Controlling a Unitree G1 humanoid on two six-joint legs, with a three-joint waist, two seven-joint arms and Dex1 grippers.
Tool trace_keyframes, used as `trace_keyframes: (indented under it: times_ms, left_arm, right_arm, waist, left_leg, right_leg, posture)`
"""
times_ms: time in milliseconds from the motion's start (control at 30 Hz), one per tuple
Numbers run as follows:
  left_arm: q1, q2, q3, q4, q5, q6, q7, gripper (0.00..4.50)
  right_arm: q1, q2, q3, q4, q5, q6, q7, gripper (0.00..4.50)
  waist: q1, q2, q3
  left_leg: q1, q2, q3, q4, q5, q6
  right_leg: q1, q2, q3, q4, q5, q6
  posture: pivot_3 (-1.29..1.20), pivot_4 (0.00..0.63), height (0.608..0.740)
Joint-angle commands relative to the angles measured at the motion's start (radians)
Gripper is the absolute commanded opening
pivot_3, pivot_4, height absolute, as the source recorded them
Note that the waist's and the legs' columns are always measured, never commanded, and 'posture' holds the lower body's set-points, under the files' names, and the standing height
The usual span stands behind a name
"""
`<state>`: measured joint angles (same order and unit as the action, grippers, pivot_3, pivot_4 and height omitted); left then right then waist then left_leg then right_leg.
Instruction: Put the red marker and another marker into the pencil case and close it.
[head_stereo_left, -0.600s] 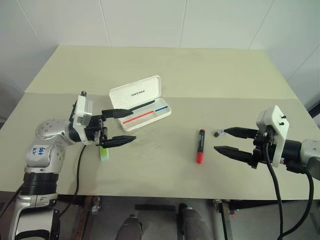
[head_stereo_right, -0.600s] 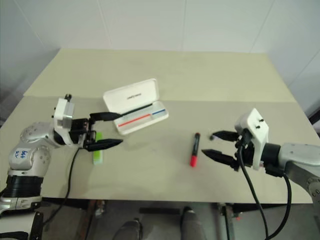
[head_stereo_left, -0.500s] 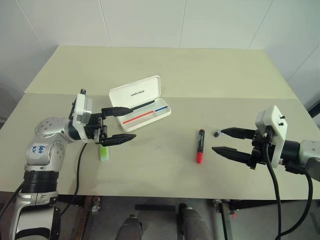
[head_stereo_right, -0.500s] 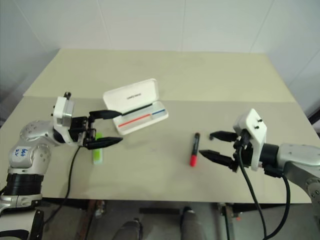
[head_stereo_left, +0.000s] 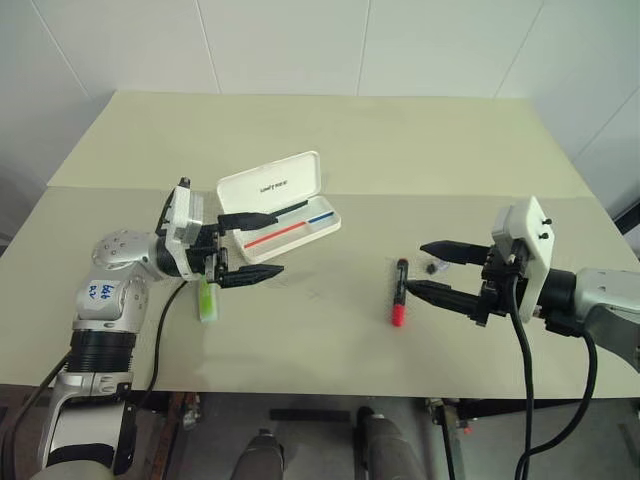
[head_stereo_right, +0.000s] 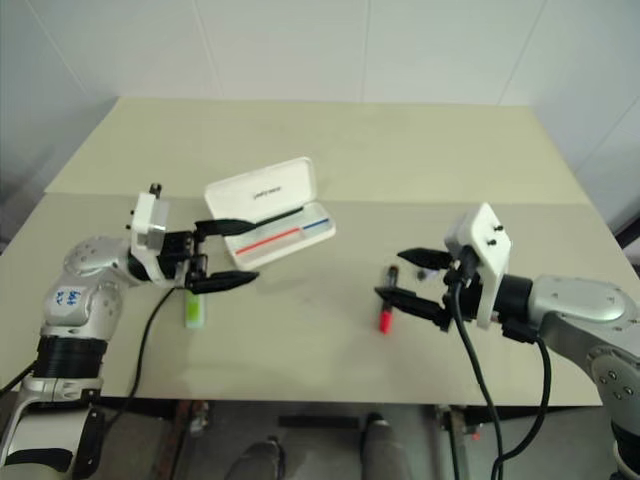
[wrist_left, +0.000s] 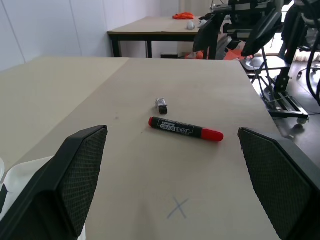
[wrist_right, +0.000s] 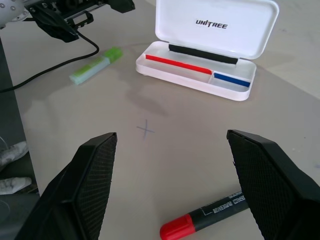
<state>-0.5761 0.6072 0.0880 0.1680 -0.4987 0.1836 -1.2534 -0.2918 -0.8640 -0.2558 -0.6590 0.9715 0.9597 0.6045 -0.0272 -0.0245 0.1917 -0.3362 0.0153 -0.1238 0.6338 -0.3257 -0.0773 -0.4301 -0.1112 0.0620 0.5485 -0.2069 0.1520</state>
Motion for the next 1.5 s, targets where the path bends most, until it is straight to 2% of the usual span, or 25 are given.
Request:
trace_keyframes:
  times_ms: [33, 133, 400, 533, 1067, 1200, 1500]
  left_arm:
    - [0.008, -0.016, 0.000, -0.021, 0.051, -0.040, 0.077, 4.48]
    - [0.000, -0.039, -0.031, -0.035, 0.137, -0.019, 0.208, 4.48]
    - [0.025, -0.073, -0.097, -0.039, 0.185, 0.024, 0.269, 4.48]
    - [-0.003, -0.067, -0.114, 0.011, 0.232, 0.113, 0.336, 4.48]
    - [-0.081, -0.077, -0.192, 0.150, 0.359, 0.102, 0.355, 4.48]
    - [-0.101, -0.075, -0.211, 0.178, 0.368, 0.096, 0.311, 4.48]
    - [-0.181, -0.046, -0.328, 0.268, 0.507, 0.124, 0.282, 4.48]
  right_arm:
    - [-0.017, 0.052, 0.047, -0.039, 0.008, -0.026, -0.040, 3.72]
    - [-0.028, 0.092, 0.088, -0.028, -0.014, -0.037, -0.055, 3.72]
    - [-0.028, 0.131, 0.139, -0.019, -0.045, -0.045, -0.071, 3.72]
    - [-0.017, 0.130, 0.127, -0.029, -0.045, -0.039, -0.083, 3.72]
    - [0.027, 0.079, 0.068, -0.059, -0.018, -0.025, -0.109, 3.72]
    - [0.034, 0.072, 0.055, -0.064, -0.012, -0.022, -0.114, 3.72]
    - [0.044, 0.060, 0.037, -0.068, -0.002, -0.021, -0.136, 3.72]
  waist:
    - [0.002, 0.000, 0.000]
    - [0.004, 0.000, 0.000]
    - [0.009, 0.000, 0.000]
    - [0.008, 0.000, 0.000]
    - [0.019, 0.000, 0.000]
    - [0.025, 0.000, 0.000]
    - [0.026, 0.000, 0.000]
  left_leg:
    - [0.000, 0.000, 0.000, 0.000, 0.000, 0.000]
    - [0.000, 0.000, -0.001, 0.001, 0.000, 0.000]
    - [0.000, 0.000, -0.001, 0.000, 0.000, 0.000]
    - [0.000, 0.000, -0.001, 0.000, 0.000, 0.000]
    - [0.000, 0.000, 0.000, 0.000, 0.000, 0.000]
    - [0.000, 0.000, 0.000, 0.000, 0.000, 0.000]
    - [0.000, 0.000, 0.000, 0.001, 0.000, 0.000]
  right_leg:
    - [0.000, 0.000, 0.000, 0.000, 0.000, 0.000]
    - [0.000, 0.000, 0.000, 0.001, 0.001, 0.001]
    - [0.000, 0.000, 0.000, 0.001, 0.002, 0.004]
    - [0.000, 0.000, 0.000, 0.001, 0.002, 0.004]
    - [0.000, 0.000, 0.000, 0.001, 0.002, 0.004]
    - [0.000, 0.000, 0.000, 0.001, 0.002, 0.004]
    - [0.000, 0.000, 0.000, 0.001, 0.002, 0.004]
  posture:
    - [0.00, 0.150, 0.740]
    - [0.00, 0.150, 0.740]
    - [0.00, 0.150, 0.740]
    - [0.00, 0.150, 0.740]
    - [0.00, 0.150, 0.740]
    - [0.00, 0.150, 0.740]
    - [0.00, 0.150, 0.740]
